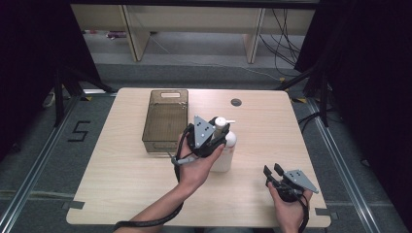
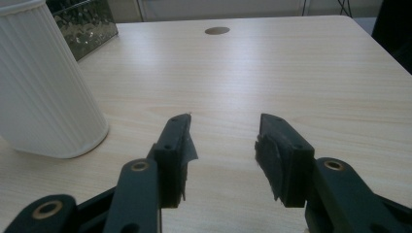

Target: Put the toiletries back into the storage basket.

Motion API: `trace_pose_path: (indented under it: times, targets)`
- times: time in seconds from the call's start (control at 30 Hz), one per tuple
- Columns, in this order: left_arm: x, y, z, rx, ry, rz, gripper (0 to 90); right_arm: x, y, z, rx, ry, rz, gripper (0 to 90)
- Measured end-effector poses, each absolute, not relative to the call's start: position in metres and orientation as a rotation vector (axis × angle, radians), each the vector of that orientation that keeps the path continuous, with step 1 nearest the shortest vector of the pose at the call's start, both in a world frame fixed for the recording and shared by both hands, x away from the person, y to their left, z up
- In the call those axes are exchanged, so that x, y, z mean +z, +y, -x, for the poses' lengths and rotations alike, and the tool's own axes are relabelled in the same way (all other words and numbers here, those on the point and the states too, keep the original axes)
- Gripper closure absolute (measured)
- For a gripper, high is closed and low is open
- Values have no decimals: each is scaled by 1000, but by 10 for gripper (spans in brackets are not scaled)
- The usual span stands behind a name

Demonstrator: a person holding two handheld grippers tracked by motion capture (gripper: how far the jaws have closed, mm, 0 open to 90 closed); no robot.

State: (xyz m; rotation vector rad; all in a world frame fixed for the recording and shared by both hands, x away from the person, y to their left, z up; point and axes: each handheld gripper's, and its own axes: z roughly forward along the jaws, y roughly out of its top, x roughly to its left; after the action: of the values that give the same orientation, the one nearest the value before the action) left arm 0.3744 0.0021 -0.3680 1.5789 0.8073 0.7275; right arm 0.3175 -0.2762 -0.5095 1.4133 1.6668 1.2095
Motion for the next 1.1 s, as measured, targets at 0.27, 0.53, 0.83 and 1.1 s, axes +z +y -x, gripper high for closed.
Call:
trace_pose_path:
  times: [0.27,0.53,0.83,1.1]
  targets:
    - [-367,0,-376,734,824,-1582,579,-511,-274,-318,1237,1658,-1420,556]
    - [-366,-1,-377,733,821,-1583,579,-511,-276,-318,1233,1664,-1401,555]
    - [-364,1,-379,706,814,-1597,589,-511,-273,-318,1240,1653,-1423,555]
    - [-361,6,-379,677,813,-1582,591,-511,-273,-316,1245,1650,-1462,555]
